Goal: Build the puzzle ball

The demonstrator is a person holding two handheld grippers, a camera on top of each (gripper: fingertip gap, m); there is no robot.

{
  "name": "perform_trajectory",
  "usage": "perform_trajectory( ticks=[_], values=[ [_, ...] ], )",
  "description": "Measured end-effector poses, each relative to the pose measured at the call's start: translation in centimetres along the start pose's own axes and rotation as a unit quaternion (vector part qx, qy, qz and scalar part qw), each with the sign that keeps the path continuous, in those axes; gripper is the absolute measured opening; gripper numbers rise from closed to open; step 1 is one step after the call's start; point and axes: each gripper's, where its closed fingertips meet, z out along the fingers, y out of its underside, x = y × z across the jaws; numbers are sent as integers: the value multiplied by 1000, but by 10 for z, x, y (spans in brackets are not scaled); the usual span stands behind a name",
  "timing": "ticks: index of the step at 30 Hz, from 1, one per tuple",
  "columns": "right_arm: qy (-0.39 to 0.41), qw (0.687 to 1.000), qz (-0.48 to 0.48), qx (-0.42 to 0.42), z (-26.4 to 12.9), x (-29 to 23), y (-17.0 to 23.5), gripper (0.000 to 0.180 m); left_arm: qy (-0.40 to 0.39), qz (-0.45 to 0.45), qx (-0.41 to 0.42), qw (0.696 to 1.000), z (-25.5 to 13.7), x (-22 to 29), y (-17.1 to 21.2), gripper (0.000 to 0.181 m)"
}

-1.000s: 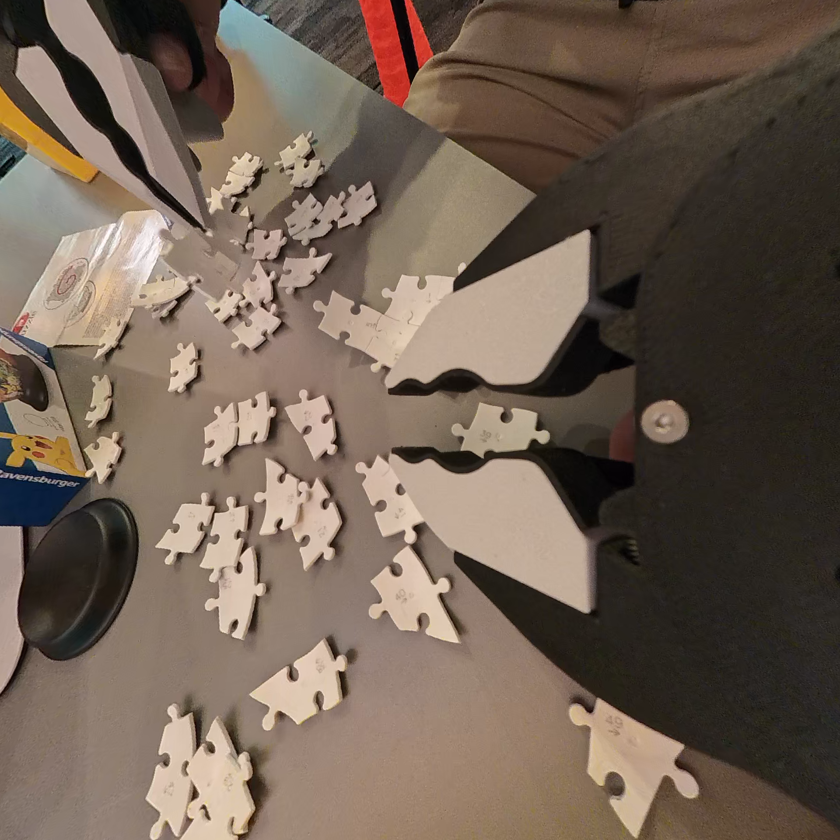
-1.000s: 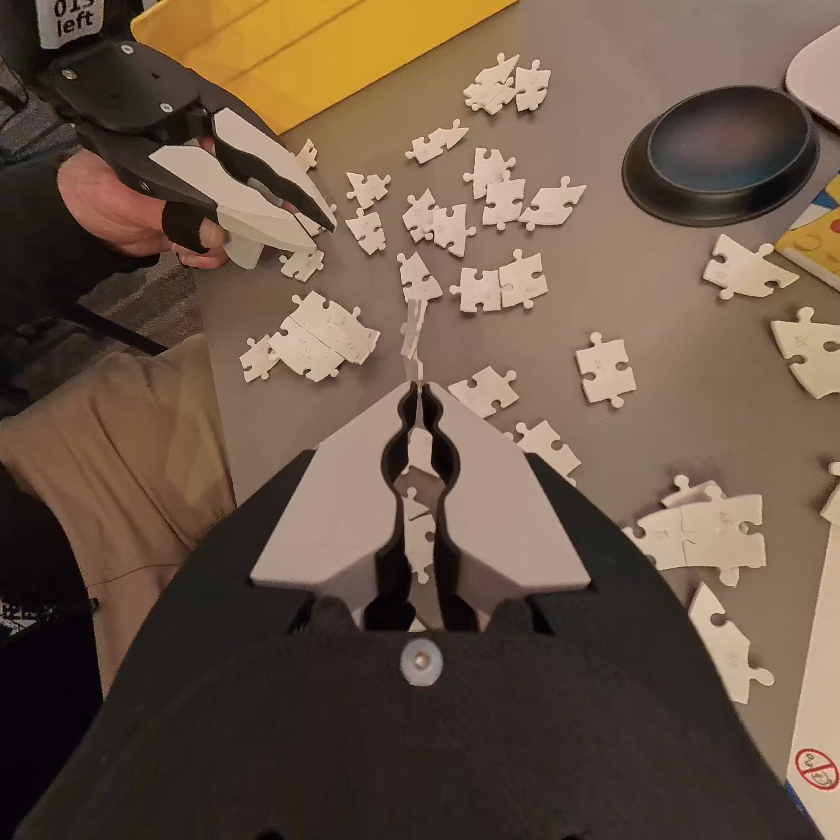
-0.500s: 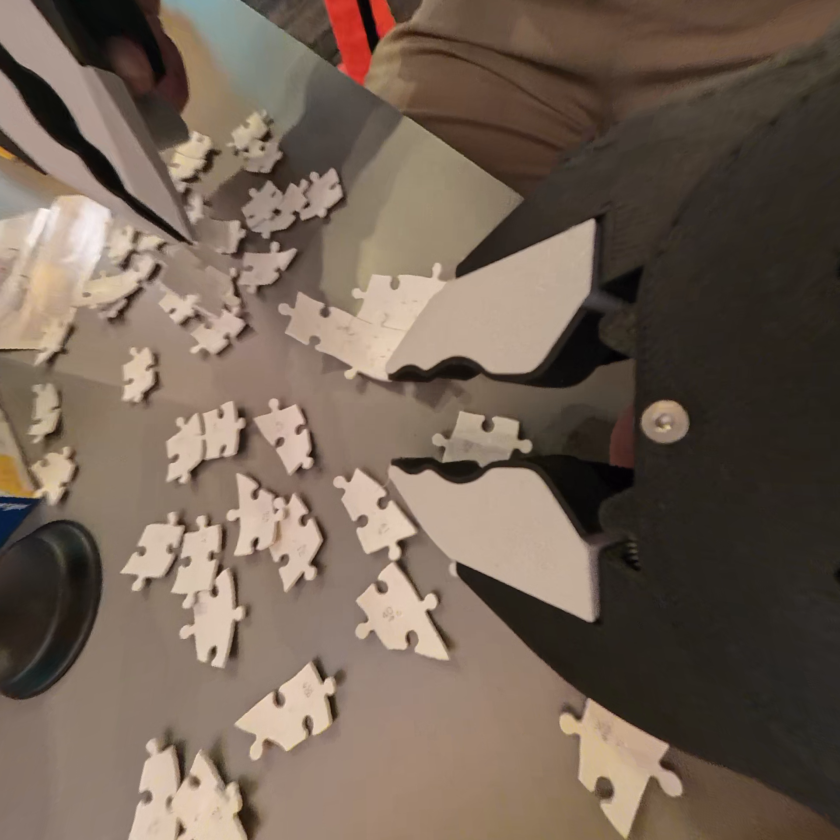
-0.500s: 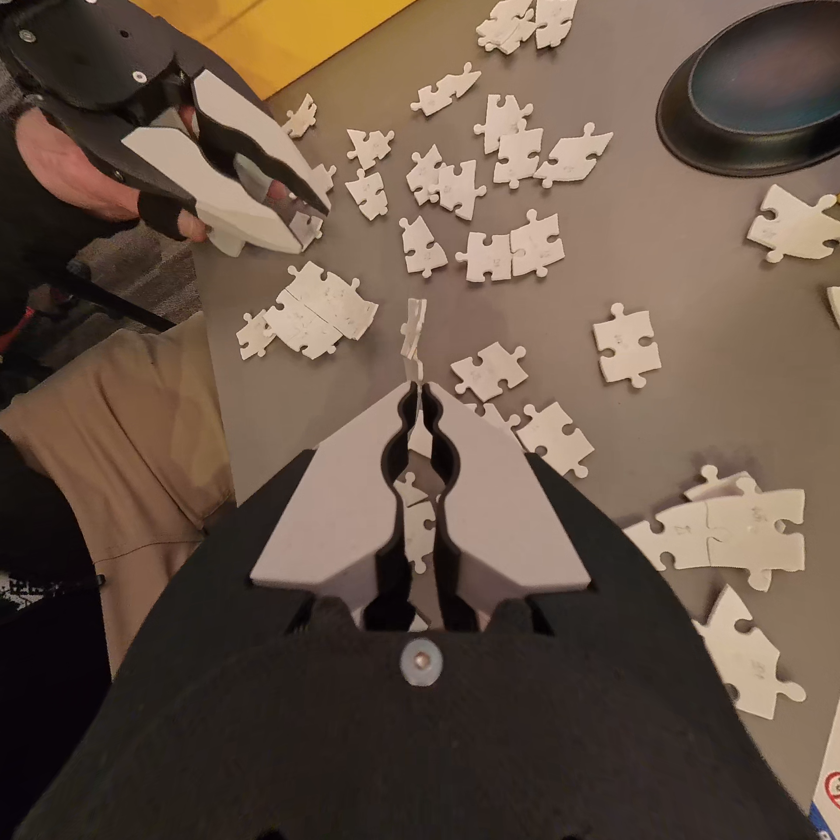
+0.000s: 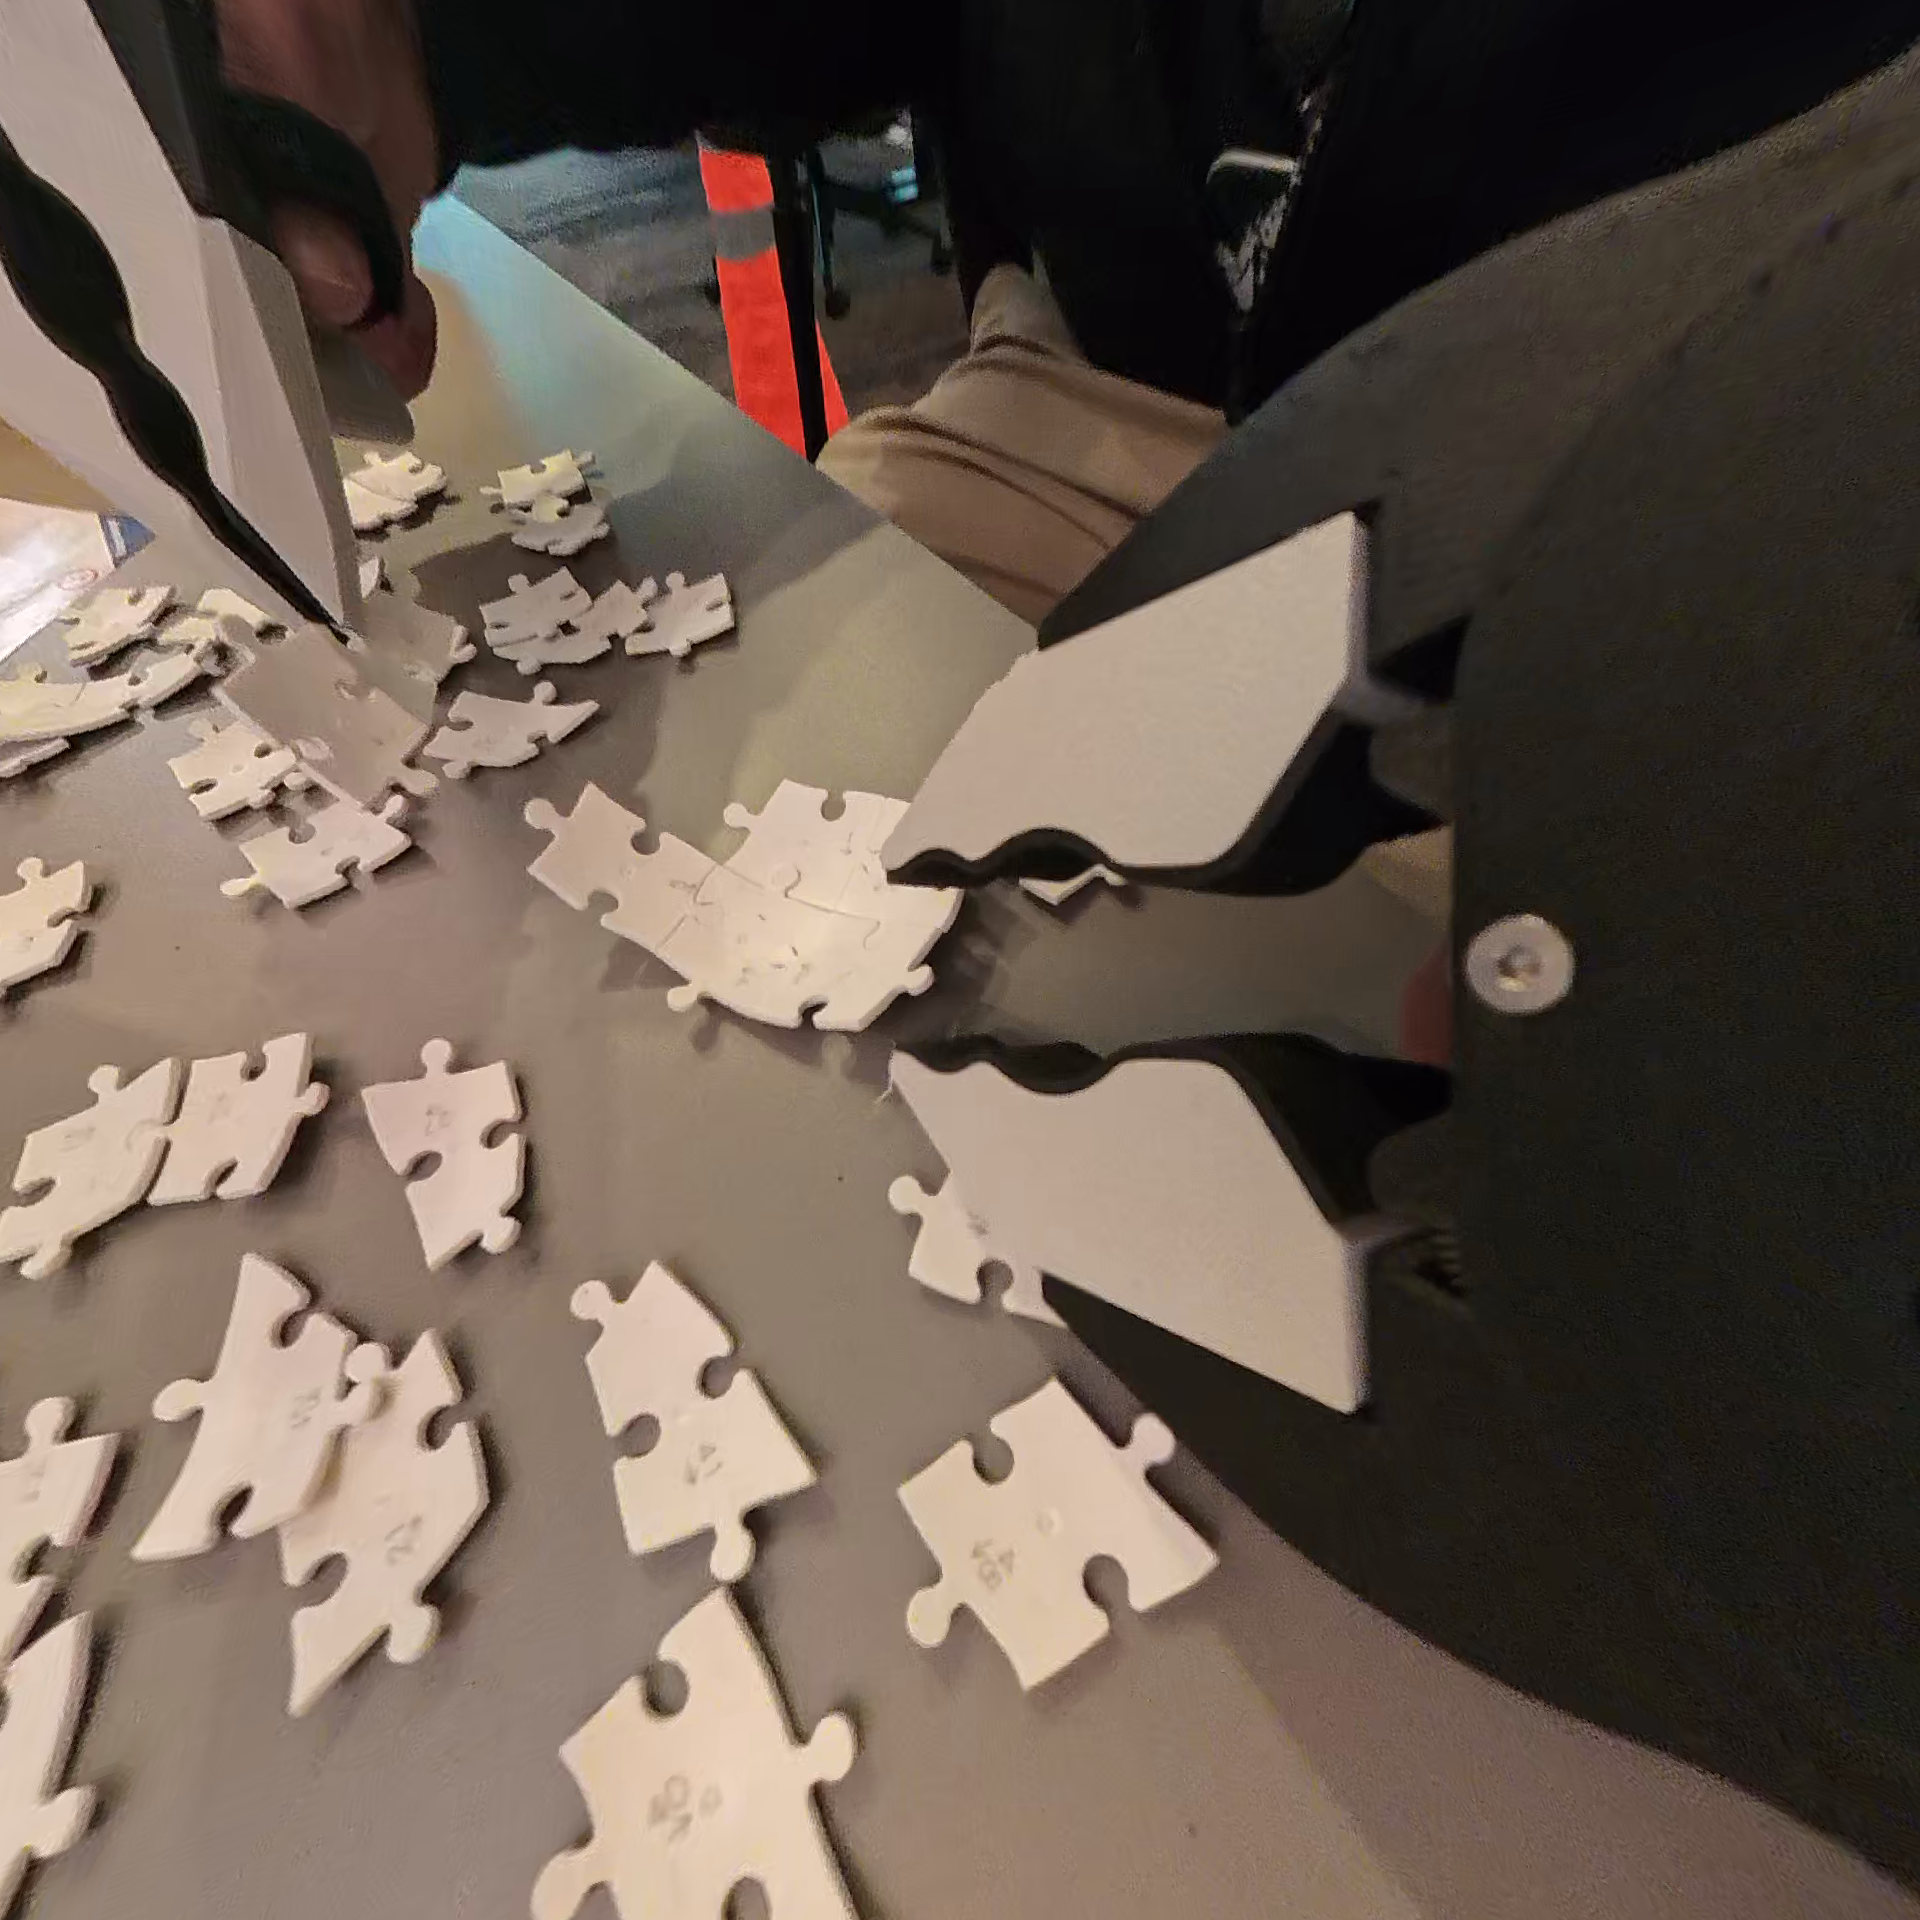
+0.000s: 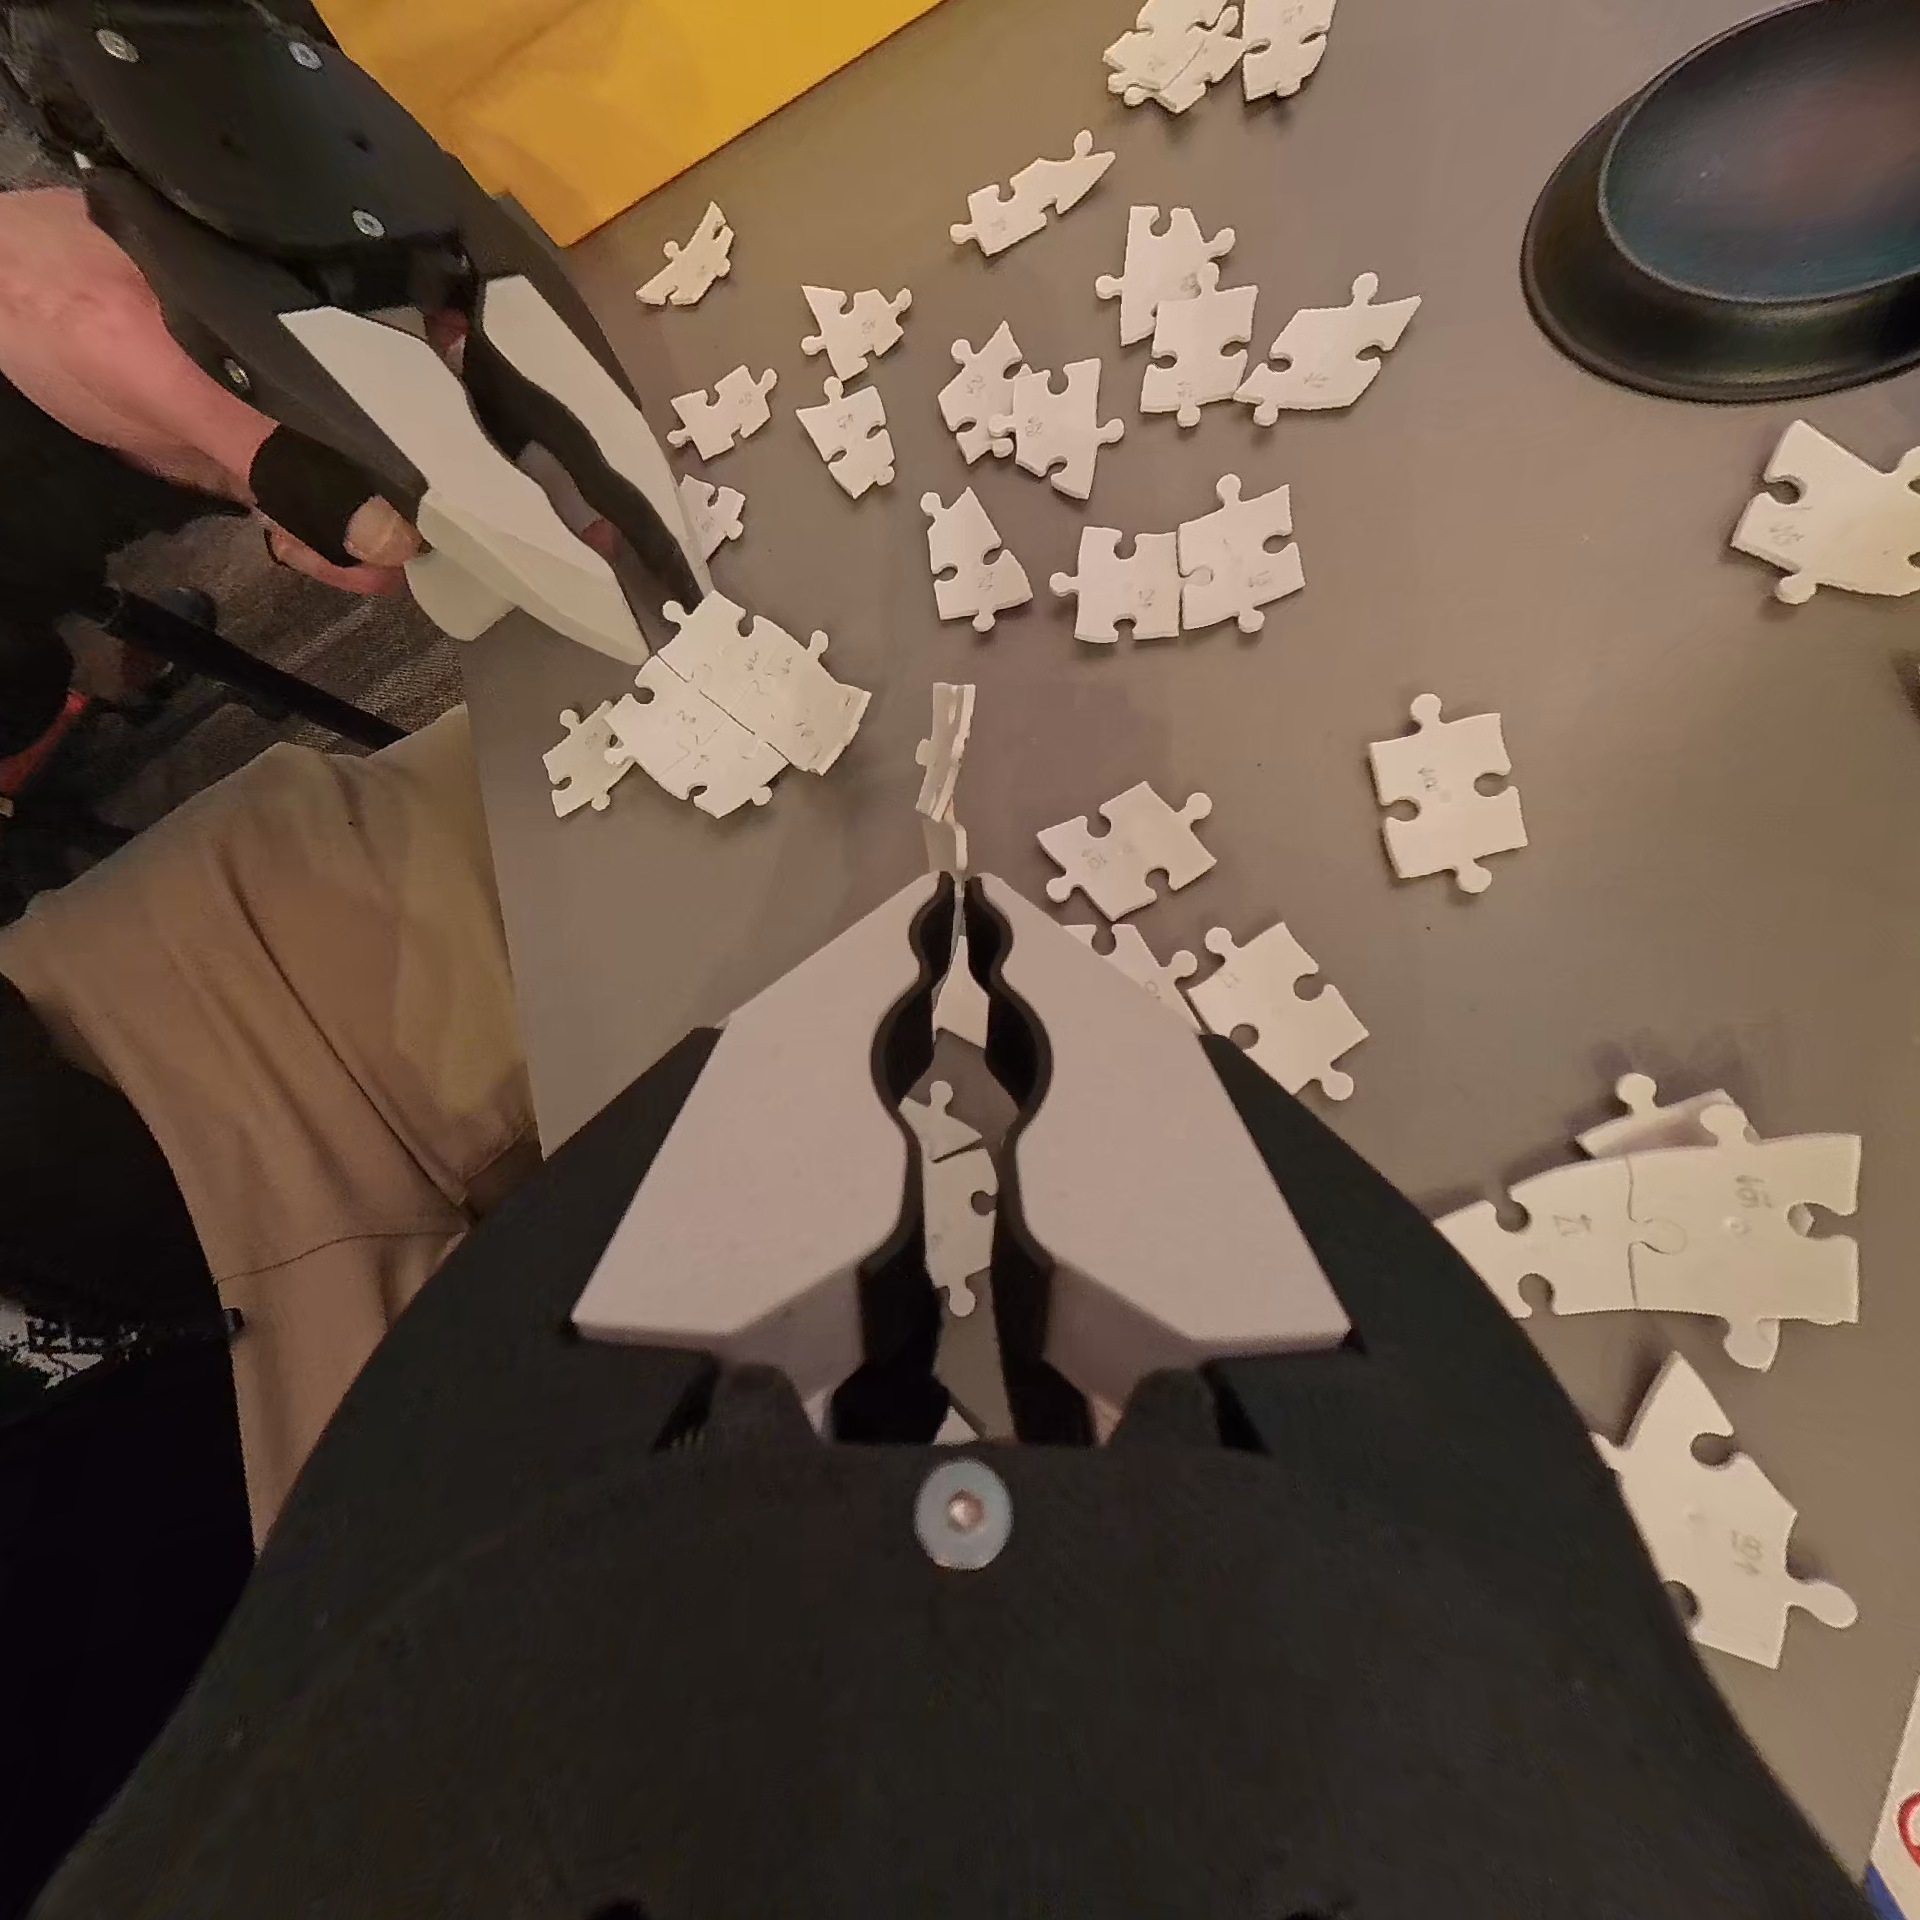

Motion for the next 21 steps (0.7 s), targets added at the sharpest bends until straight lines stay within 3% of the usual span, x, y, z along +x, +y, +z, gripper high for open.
perform_trajectory(
  ticks=[1, 12, 21],
  values=[
    [0, 1000, 0, 0, 0, 0, 0, 0, 9, -8, -1, 1000, 1, 2, 1, 26],
    [-2, 1000, -1, -1, 1, -1, 0, 0, 28, -32, 9, 999, 7, 6, 0, 6],
    [-4, 1000, 0, 0, 0, -2, 0, 0, 11, 3, 37, 999, 1, 2, -10, 3]
  ],
)
